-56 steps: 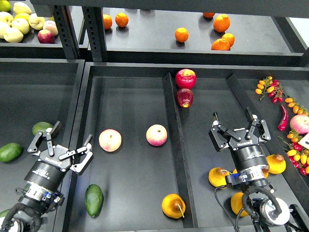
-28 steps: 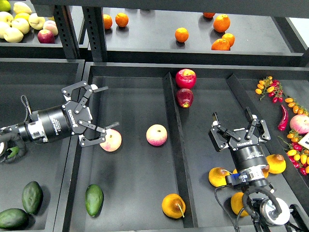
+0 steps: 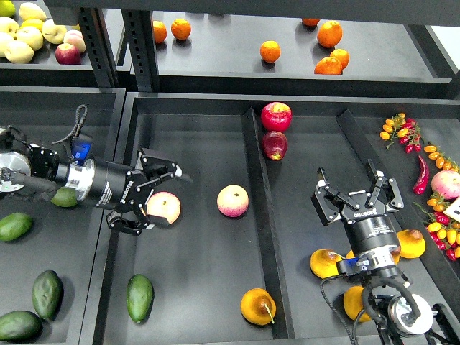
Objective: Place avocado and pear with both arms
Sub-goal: 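Swing the left gripper over and point it down above the dark green avocado, then lower the left gripper onto the avocado and close on it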
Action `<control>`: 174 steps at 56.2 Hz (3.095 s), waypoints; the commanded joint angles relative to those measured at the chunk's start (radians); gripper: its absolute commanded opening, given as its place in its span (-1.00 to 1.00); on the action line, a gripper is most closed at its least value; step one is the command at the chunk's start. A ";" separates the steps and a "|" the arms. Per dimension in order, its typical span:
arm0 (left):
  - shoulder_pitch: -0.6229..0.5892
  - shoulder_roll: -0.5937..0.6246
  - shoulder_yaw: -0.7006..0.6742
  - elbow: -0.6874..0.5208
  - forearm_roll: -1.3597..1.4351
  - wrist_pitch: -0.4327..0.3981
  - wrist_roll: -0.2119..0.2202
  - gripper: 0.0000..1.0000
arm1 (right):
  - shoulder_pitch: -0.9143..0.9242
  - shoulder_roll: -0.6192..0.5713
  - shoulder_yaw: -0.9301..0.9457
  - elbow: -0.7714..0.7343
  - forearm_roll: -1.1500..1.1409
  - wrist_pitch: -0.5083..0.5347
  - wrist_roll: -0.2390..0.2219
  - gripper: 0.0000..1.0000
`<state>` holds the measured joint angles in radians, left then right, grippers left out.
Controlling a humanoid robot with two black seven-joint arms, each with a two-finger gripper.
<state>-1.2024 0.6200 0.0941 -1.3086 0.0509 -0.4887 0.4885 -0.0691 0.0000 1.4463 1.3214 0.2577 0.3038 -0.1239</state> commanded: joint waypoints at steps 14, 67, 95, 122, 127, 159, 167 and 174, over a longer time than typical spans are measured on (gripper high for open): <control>-0.129 -0.147 0.351 0.066 0.049 0.000 0.000 0.99 | 0.000 0.000 0.005 0.001 0.000 0.000 0.000 0.99; -0.175 -0.487 0.662 0.299 0.038 0.000 0.000 0.99 | 0.000 0.000 0.011 0.001 0.000 -0.002 0.000 0.99; -0.103 -0.579 0.677 0.417 0.037 0.000 0.000 0.99 | 0.000 0.000 0.014 0.001 0.000 0.005 0.000 0.99; -0.071 -0.620 0.679 0.471 0.029 0.000 0.000 0.99 | 0.000 0.000 0.014 0.001 0.000 0.005 0.000 0.99; -0.068 -0.620 0.679 0.474 0.029 0.000 0.000 0.99 | 0.000 0.000 0.014 0.001 0.000 0.005 0.000 0.99; -0.023 -0.620 0.685 0.497 0.030 0.000 0.000 0.92 | 0.000 0.000 0.020 0.001 0.001 0.006 0.000 0.99; -0.011 -0.620 0.684 0.520 0.030 0.000 0.000 0.89 | 0.000 0.000 0.020 0.001 0.000 0.006 0.000 0.99; -0.005 -0.620 0.681 0.525 0.029 0.000 0.000 0.83 | 0.000 0.000 0.020 -0.001 0.000 0.006 0.000 0.99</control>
<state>-1.2135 0.0000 0.7787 -0.7886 0.0810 -0.4887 0.4887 -0.0690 0.0000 1.4664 1.3222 0.2578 0.3099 -0.1243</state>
